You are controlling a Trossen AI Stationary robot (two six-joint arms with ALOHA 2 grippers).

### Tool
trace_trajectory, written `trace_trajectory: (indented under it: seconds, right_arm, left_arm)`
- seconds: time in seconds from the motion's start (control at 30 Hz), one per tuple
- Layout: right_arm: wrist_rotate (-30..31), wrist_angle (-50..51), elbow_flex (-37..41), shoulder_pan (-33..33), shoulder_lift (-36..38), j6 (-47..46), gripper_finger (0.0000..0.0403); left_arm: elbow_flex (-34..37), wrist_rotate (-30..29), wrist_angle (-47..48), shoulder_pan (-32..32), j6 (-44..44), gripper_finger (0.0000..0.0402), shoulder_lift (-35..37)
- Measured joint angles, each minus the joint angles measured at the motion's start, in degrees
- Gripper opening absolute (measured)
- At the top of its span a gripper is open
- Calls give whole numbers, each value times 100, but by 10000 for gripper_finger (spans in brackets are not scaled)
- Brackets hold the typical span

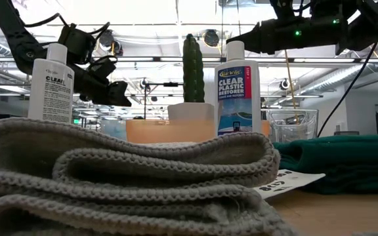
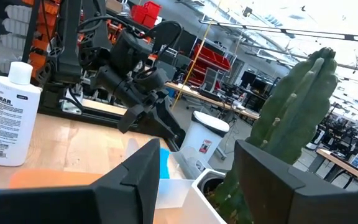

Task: Pick & Place Kitchen Items
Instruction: Put the blue sponge into the white bin

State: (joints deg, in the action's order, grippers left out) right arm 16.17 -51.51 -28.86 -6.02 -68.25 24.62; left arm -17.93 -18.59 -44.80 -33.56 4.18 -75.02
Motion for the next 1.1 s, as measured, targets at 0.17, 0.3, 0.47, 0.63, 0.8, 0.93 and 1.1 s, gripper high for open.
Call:
trace_trajectory:
  seconds: [0.17,0.3,0.47,0.63,0.8,0.93,1.1]
  right_arm:
    - [1,15,0,0,0,3,171]
    - [0,46,0,0,0,3,170]
    - [1,81,0,0,0,5,170]
    - [1,81,0,0,0,-6,170]
    - [1,81,0,0,0,-9,170]
    - [1,81,0,1,0,-10,169]
    - [3,83,0,1,0,-13,170]
  left_arm:
    - [-2,-326,-12,3,-487,220,259]
    - [-4,-282,9,62,-733,220,704]
    - [-4,271,0,425,-710,221,1374]
    - [-6,603,2,987,-685,221,1959]
    - [-206,837,20,1672,-452,221,2280]
    - [-506,796,391,2256,-60,221,2295]
    - [-942,640,902,2795,277,221,2194]
